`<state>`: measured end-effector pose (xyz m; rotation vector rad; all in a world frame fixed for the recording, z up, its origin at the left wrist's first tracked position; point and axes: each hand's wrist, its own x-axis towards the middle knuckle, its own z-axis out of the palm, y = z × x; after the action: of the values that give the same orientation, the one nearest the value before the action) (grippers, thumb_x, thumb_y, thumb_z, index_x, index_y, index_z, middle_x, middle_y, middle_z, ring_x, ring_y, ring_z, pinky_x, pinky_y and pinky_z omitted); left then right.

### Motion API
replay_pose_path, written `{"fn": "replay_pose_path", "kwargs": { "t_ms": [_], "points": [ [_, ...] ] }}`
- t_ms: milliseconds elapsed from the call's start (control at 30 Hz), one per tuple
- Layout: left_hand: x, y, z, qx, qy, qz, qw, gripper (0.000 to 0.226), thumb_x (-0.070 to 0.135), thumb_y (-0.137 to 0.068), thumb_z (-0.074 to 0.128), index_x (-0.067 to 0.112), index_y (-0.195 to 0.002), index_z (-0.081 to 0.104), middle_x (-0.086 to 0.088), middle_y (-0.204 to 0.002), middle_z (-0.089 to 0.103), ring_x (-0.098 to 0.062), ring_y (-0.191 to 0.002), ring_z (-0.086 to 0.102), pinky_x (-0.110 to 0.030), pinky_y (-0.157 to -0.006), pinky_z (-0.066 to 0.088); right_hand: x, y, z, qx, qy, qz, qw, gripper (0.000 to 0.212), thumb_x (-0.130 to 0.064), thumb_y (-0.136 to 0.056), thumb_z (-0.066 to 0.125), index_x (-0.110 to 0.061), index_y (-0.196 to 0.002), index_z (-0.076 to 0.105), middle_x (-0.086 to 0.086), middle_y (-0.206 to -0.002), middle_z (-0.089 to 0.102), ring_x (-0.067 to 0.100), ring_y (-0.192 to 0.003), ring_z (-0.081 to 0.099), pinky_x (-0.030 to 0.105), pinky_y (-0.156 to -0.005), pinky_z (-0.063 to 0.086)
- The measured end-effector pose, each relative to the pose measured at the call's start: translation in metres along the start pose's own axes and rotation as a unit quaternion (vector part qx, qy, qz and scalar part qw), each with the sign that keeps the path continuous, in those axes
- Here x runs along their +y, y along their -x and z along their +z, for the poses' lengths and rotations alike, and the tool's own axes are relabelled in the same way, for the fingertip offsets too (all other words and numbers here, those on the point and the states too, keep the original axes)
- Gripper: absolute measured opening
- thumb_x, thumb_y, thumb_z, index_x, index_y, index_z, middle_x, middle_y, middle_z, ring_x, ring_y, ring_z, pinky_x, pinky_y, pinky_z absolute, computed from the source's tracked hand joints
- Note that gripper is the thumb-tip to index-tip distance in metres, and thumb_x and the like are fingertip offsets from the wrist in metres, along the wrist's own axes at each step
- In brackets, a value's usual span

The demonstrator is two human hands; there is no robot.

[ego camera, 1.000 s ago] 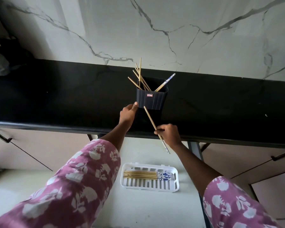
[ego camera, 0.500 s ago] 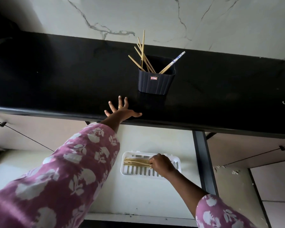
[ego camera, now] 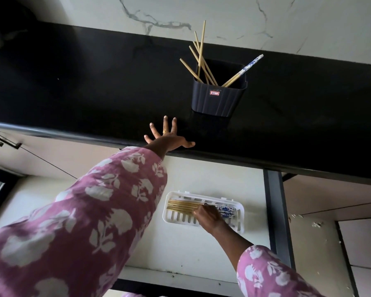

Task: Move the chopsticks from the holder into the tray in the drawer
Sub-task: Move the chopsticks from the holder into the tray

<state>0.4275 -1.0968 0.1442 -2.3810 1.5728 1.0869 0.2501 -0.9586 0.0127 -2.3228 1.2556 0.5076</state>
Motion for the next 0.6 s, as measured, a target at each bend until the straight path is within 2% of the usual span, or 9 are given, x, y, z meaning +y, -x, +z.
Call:
{"fn": "replay_pose_path", "kwargs": {
  "t_ms": [200, 300, 367, 400, 433, 467, 500, 533, 600],
  "points": [
    [0.000, -0.002, 0.002, 0.004, 0.003, 0.001, 1.000, 0.106, 0.070, -0.075, 0.057, 0.040, -0.148, -0.014, 0.014, -0.154, -0.028, -0.039, -0.140, -0.029, -0.064, -0.110, -0.006, 0.004, 0.001, -0.002, 0.003, -0.040, -0.004, 0.999, 0.026, -0.007, -0.094, 0.037, -0.001, -0.093, 0.062, 0.022, -0.112, 0.064, 0.033, -0.107, 0.059, 0.034, -0.084, 0.047],
    [-0.001, -0.002, 0.002, 0.006, 0.004, 0.002, 1.000, 0.106, 0.070, -0.075, 0.057, 0.040, -0.148, -0.014, 0.014, -0.155, -0.028, -0.039, -0.140, -0.028, -0.063, -0.110, -0.006, 0.008, -0.003, 0.002, 0.018, -0.066, -0.010, 0.998, 0.029, -0.007, -0.097, 0.035, 0.007, -0.102, 0.060, 0.028, -0.120, 0.058, 0.035, -0.114, 0.055, 0.016, -0.084, 0.043],
    [-0.001, -0.001, 0.002, 0.007, 0.004, 0.001, 1.000, 0.105, 0.070, -0.075, 0.056, 0.040, -0.148, -0.014, 0.014, -0.155, -0.027, -0.039, -0.140, -0.028, -0.063, -0.111, -0.006, 0.006, 0.000, -0.004, 0.035, -0.049, -0.008, 0.998, 0.024, -0.009, -0.094, 0.041, -0.001, -0.084, 0.061, 0.024, -0.107, 0.063, 0.031, -0.102, 0.060, 0.020, -0.078, 0.045],
    [-0.001, -0.001, 0.002, 0.007, 0.003, 0.002, 1.000, 0.105, 0.070, -0.075, 0.056, 0.040, -0.148, -0.014, 0.014, -0.155, -0.027, -0.039, -0.140, -0.028, -0.063, -0.111, -0.006, 0.004, 0.004, -0.012, 0.059, -0.059, 0.002, 0.997, 0.018, -0.008, -0.088, 0.052, -0.007, -0.072, 0.060, 0.018, -0.092, 0.066, 0.027, -0.088, 0.063, 0.018, -0.068, 0.047],
    [-0.001, -0.001, 0.002, 0.007, 0.002, 0.002, 1.000, 0.105, 0.070, -0.075, 0.056, 0.040, -0.148, -0.014, 0.014, -0.155, -0.027, -0.039, -0.140, -0.028, -0.063, -0.111, -0.006, 0.005, 0.005, -0.019, 0.090, -0.075, -0.008, 0.993, 0.017, -0.007, -0.074, 0.068, -0.013, -0.061, 0.059, 0.010, -0.075, 0.066, 0.023, -0.072, 0.064, 0.012, -0.054, 0.044],
    [-0.001, -0.001, 0.002, 0.008, 0.001, 0.003, 1.000, 0.105, 0.070, -0.075, 0.056, 0.040, -0.148, -0.014, 0.014, -0.155, -0.027, -0.039, -0.140, -0.028, -0.063, -0.111, -0.006, 0.006, 0.005, -0.023, 0.118, -0.045, -0.034, 0.991, 0.024, -0.006, -0.053, 0.081, -0.017, -0.054, 0.060, 0.002, -0.060, 0.063, 0.018, -0.057, 0.062, 0.012, -0.042, 0.042],
    [0.000, 0.000, 0.001, 0.007, 0.001, 0.003, 1.000, 0.105, 0.070, -0.075, 0.056, 0.040, -0.148, -0.014, 0.013, -0.155, -0.027, -0.040, -0.140, -0.029, -0.063, -0.111, -0.006, 0.009, 0.005, -0.025, 0.159, -0.018, -0.033, 0.987, 0.027, -0.004, -0.041, 0.083, -0.018, -0.053, 0.063, -0.002, -0.052, 0.061, 0.014, -0.047, 0.060, 0.012, -0.036, 0.040],
    [-0.001, 0.000, 0.001, 0.006, 0.000, 0.003, 1.000, 0.106, 0.071, -0.075, 0.056, 0.040, -0.148, -0.014, 0.013, -0.155, -0.027, -0.040, -0.140, -0.029, -0.064, -0.111, -0.006, 0.013, 0.004, -0.030, 0.205, -0.007, -0.034, 0.978, 0.025, -0.001, -0.042, 0.079, -0.016, -0.057, 0.066, -0.003, -0.050, 0.061, 0.013, -0.045, 0.059, 0.013, -0.035, 0.041],
    [-0.001, 0.001, 0.000, 0.001, -0.002, 0.001, 1.000, 0.105, 0.073, -0.074, 0.055, 0.039, -0.148, -0.012, 0.013, -0.156, -0.024, -0.040, -0.140, -0.028, -0.064, -0.111, -0.006, 0.021, 0.002, -0.050, 0.304, 0.027, -0.051, 0.951, 0.016, 0.000, -0.062, 0.060, -0.014, -0.062, 0.066, -0.001, -0.054, 0.062, 0.015, -0.048, 0.060, 0.017, -0.038, 0.045]
  ]
}}
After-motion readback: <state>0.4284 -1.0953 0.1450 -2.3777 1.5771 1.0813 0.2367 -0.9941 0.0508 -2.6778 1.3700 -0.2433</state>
